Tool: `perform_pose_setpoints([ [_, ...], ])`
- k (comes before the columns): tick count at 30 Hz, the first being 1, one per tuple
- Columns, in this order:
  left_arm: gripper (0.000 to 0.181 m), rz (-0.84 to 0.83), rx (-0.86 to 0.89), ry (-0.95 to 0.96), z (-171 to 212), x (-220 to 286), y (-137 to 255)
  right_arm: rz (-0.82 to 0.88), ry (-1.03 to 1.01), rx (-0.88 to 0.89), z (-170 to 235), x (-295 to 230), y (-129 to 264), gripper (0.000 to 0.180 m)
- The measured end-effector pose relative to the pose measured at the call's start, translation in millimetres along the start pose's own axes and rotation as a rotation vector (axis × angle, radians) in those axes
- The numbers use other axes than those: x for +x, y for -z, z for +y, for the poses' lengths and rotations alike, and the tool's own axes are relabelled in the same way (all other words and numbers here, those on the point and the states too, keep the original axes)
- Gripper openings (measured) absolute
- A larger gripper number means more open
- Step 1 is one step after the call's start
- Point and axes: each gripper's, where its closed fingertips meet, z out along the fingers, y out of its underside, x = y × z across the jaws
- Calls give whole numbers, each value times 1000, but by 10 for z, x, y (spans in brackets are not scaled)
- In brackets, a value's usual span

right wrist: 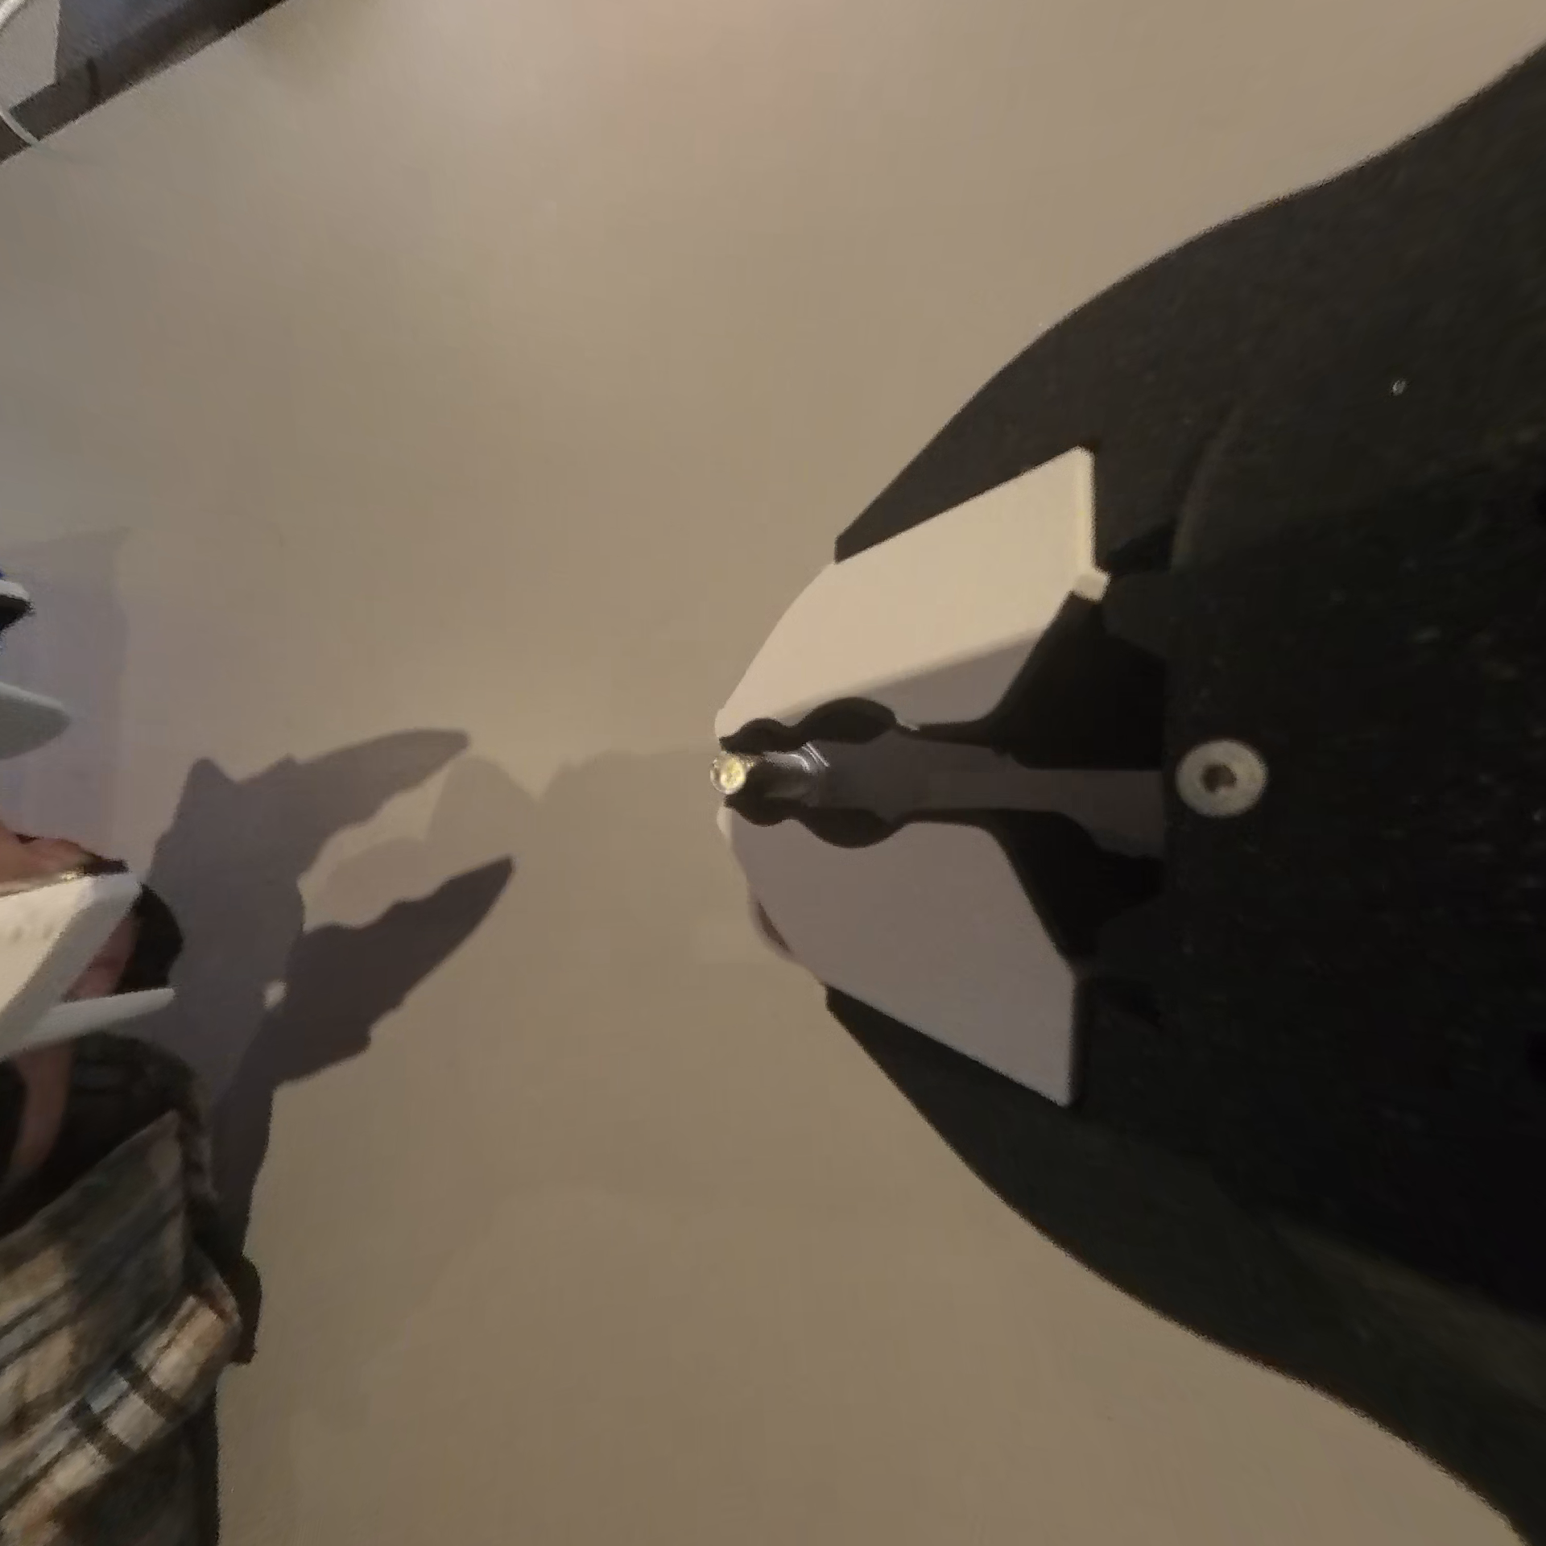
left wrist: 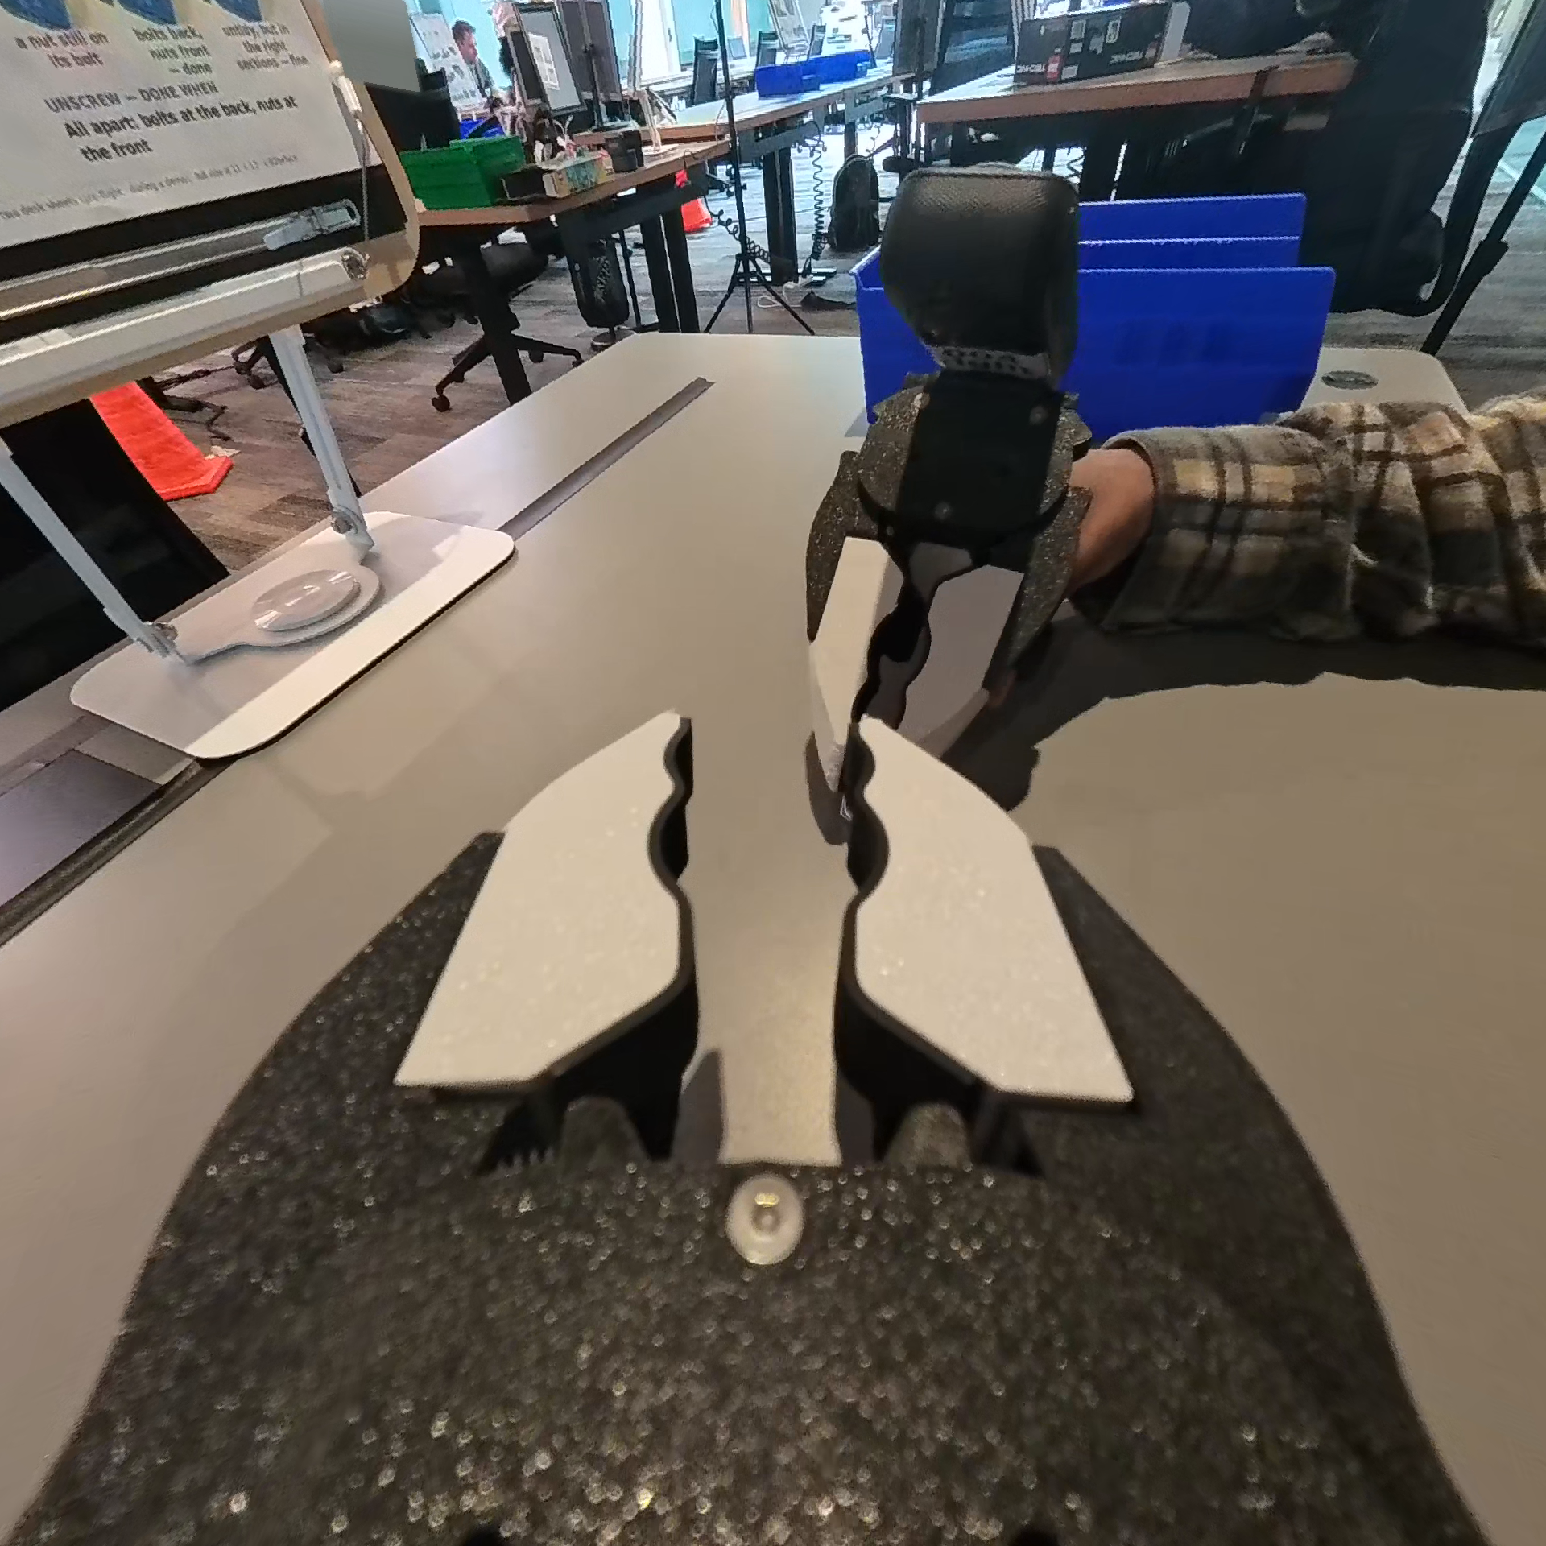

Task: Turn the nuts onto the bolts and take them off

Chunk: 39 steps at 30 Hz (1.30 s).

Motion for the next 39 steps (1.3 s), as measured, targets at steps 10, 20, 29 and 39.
perform_pose_setpoints([
  [10,35,3,-8,1,10,8,-10,29,-50,73,-76,10,130,34],
  [20,36,-30,39,15,-213,-9,113,367,-126,468,-159,83,1099,71],
  [29,36,-190,9,-115,-836,126,1175,424,-131,467,-110,100,1200,80],
  [39,35,-494,-482,2,303,-607,3242,442,-60,424,-140,52,1106,81],
])
